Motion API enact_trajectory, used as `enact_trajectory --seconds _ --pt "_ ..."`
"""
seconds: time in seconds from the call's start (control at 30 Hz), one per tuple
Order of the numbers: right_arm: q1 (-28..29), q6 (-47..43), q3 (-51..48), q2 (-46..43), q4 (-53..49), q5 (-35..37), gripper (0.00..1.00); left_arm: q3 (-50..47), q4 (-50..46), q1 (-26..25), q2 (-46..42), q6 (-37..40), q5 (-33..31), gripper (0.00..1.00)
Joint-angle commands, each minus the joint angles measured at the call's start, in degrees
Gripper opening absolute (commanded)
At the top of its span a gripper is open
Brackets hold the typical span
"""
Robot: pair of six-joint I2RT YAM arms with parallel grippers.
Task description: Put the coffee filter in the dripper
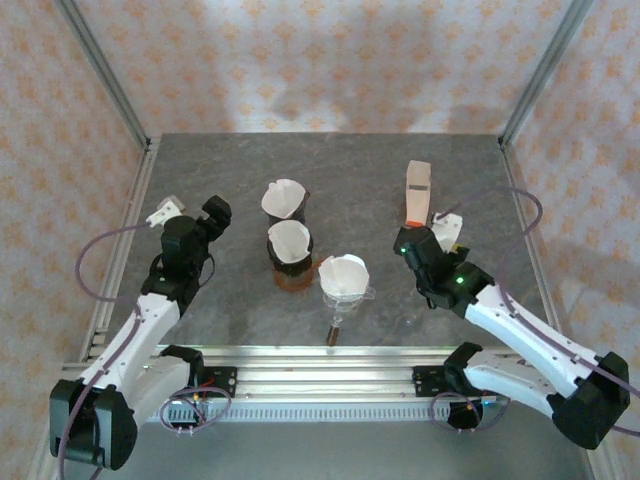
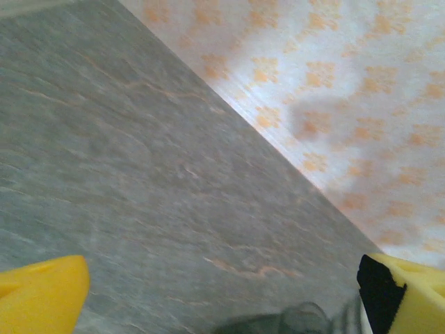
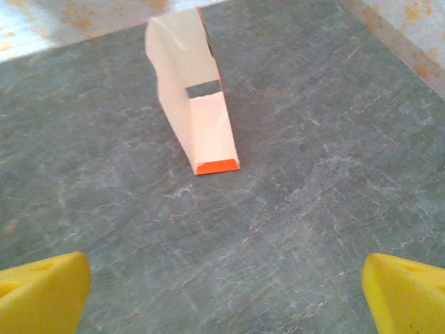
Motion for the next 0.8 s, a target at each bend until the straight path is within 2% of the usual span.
enact_trajectory --seconds 0.0,0.23,0.33,0.4,0.47,0.53,0.7,0.77 --pt "-0.3 1.2 -0.5 0.7 4.6 4.6 1.00 -0.8 -0.2 -0.3 2.1 7.3 -9.8 1.00" --pt "-0.3 2.6 0.4 3.4 2.4 7.2 1.00 0.7 7.7 -0.2 13.0 28.6 -23.9 1.00" --pt "-0.3 2.6 -0.1 2.6 2.6 7.9 1.00 0.2 12.2 -0.1 17.5 35.2 -22.1 1.00" --pt "-0.3 3.7 -0.6 1.7 2.0 9.5 1.00 -0.3 14.0 -0.2 20.1 36.5 -22.5 1.00" --pt "-0.3 5.1 -0.6 0.9 0.8 11.5 1.00 -3.2 22.2 -0.1 22.6 39.1 -22.2 1.00" --pt "-0.3 5.3 -0.9 0.4 0.9 11.8 1.00 -5.5 29.9 0.3 24.9 41.6 -19.2 1.00" --pt "-0.4 5.8 -1.6 0.5 1.0 12.4 1.00 -9.4 42.5 0.9 31.7 42.5 -12.0 1.00" --pt "-0.4 4.4 -1.8 0.9 1.9 12.7 0.98 -12.6 55.0 1.1 36.8 43.7 -10.4 1.00"
